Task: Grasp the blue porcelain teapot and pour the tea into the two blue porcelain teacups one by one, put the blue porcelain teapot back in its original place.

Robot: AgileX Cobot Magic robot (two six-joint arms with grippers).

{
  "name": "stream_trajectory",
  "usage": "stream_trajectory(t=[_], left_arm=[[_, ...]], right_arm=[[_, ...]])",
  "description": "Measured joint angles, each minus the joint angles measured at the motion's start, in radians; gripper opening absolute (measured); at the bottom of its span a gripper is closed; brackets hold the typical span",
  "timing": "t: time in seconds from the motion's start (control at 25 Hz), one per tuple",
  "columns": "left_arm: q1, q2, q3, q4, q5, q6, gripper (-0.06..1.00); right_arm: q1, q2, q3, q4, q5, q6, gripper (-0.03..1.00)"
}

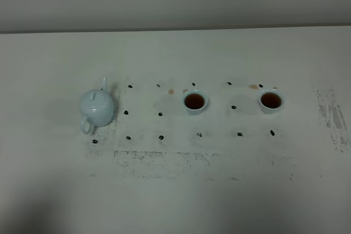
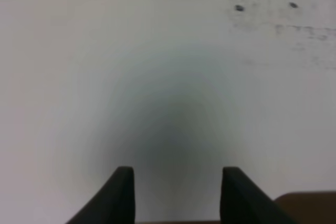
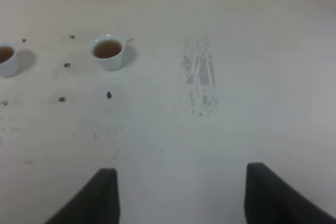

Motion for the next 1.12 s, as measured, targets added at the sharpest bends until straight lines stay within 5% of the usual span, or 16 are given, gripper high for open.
stream_trajectory(t=[1.12], left_arm=[[-0.106, -0.171, 0.011, -0.014, -0.009, 0.022, 0.41]], right_arm=[[0.000, 0.000, 0.000, 0.000, 0.000, 0.000, 0.54]])
